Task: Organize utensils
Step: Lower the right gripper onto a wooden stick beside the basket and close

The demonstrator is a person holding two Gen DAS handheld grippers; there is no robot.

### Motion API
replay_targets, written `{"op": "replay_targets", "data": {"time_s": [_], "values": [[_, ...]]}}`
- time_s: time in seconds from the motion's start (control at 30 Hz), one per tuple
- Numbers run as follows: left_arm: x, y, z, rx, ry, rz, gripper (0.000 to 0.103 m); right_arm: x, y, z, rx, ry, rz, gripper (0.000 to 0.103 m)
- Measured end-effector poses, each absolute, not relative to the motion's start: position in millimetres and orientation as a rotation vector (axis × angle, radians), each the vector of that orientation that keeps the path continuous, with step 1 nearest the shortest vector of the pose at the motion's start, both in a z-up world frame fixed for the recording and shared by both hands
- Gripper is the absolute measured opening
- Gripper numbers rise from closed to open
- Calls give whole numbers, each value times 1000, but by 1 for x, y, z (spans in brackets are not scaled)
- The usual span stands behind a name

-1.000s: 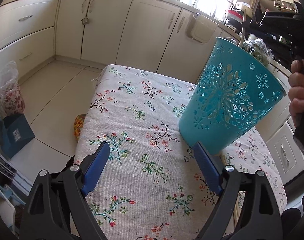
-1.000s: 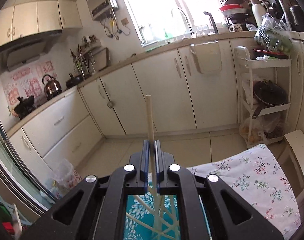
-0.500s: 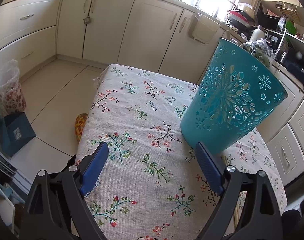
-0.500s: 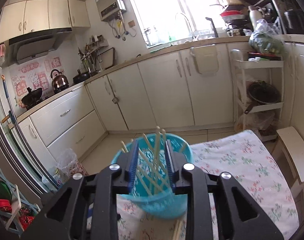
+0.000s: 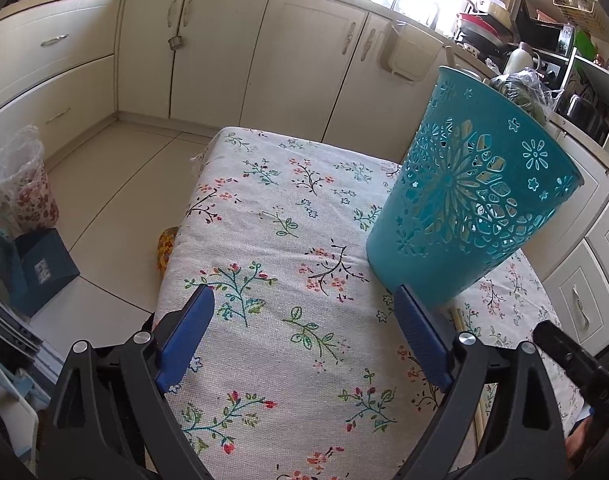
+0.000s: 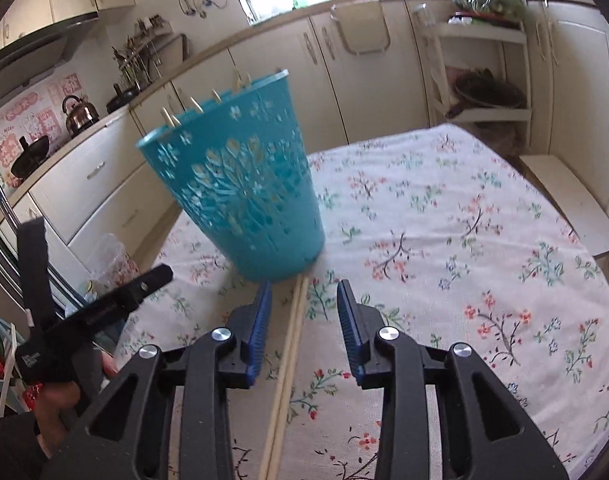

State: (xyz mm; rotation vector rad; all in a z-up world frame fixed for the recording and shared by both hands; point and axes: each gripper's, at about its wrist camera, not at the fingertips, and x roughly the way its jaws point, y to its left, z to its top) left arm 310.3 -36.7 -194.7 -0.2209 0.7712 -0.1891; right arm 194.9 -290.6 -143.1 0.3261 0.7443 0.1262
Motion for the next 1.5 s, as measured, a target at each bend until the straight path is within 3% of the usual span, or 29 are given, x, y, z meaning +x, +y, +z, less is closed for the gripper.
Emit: {"op": "replay_targets", "data": {"time_s": [0.33,0.9,1.07,1.33,1.5], "values": [[311,-39,-195,-207,778,-191,87,206,-275,-173,276,884,149,24],[311,-39,-195,-206,781,-190,88,208,-271,-181,254,927,165,23],[312,-40,-196,-199,784,-187,88,209,-271,-181,240,931,161,16],[308,-55,-191,-128,791,-202,88,209,-266,-181,173,940,156,16],[293,-86,-191,-64,830,-284,88,208,-270,-179,108,969,155,6]]}}
